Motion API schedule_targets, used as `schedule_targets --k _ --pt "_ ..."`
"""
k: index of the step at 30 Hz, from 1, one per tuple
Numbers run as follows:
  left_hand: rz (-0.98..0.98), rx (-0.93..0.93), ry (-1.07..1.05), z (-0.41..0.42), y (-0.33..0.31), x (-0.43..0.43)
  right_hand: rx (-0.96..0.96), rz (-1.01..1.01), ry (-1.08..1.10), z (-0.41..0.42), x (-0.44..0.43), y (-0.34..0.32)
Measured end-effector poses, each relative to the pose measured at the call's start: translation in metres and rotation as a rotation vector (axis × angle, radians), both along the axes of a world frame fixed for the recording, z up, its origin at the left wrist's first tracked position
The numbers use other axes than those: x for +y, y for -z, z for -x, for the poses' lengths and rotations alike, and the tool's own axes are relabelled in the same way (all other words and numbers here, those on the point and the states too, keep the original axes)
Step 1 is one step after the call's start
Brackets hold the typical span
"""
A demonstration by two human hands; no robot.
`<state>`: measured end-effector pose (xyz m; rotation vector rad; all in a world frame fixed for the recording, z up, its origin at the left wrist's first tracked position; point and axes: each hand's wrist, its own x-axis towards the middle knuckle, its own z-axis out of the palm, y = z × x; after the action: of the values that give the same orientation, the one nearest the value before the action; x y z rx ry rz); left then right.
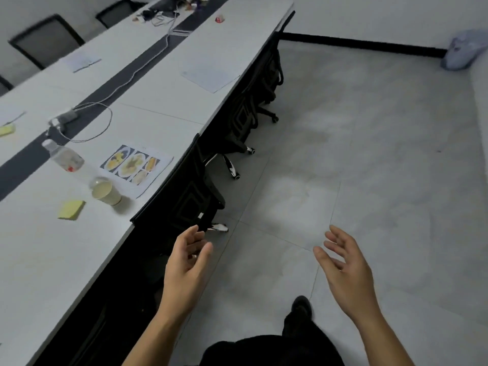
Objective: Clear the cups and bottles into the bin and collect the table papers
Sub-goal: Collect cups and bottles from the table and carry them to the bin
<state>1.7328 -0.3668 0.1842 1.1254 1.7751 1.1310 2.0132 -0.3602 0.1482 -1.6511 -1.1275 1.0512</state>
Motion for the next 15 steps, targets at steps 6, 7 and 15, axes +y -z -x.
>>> schedule_targets --k 6,7,15 --pt "-0.037 0.111 -0.256 0.013 -0.029 0.065 -0.011 -0.035 -0.328 0.017 0.179 -0.034" --pt "-0.037 0.105 -0.31 0.019 -0.029 0.07 -0.009 -0.042 -0.372 0.028 0.2 -0.036" --pt "-0.009 -0.006 -0.695 0.098 0.015 0.117 -0.031 -0.013 -0.611 0.154 0.315 -0.006"
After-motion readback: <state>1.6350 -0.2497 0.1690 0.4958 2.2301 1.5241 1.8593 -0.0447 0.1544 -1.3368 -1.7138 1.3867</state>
